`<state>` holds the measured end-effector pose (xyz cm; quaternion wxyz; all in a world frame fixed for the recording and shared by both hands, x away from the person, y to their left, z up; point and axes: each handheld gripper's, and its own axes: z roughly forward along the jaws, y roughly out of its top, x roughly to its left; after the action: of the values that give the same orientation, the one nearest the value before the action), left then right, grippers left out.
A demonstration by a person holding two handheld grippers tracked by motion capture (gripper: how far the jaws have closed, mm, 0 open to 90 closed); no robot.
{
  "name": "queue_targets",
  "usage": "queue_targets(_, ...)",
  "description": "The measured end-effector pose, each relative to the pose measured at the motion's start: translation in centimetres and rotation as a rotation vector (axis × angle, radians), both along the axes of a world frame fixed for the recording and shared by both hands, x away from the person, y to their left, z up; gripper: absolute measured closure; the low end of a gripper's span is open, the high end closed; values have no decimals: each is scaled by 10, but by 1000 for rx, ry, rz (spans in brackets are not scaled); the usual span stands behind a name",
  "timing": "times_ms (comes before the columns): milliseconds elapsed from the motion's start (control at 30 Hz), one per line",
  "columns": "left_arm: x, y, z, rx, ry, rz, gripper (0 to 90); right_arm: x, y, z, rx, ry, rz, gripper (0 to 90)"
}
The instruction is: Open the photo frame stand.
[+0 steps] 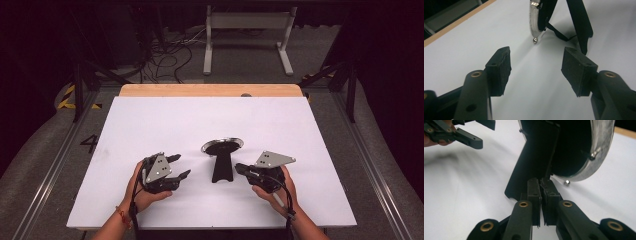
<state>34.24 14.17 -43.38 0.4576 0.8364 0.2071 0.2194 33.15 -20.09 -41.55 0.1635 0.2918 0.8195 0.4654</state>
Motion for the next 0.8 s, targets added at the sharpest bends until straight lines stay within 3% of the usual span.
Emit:
queue_targets(233,17,-9,-5,-4,38,33,389,-13,13,11,-3,-55,14,900)
queue_targets(333,32,-16,1,-39,78,19,375,-16,26,10,-9,-59,42,900)
queue_targets(533,50,-36,12,-68,81,-33,412,-18,56,1,-44,-84,50,900)
queue_targets(633,51,-50,14,-58,70,-63,467,-23,73,-5,-81,-109,54,900)
queue_targets(733,54,-58,13,-48,70,-62,518,-24,84,-11,-125,-114,42,900)
queue_targets(800,57,-63,12,-26,64,-70,548,-23,91,-13,-125,-117,19,900)
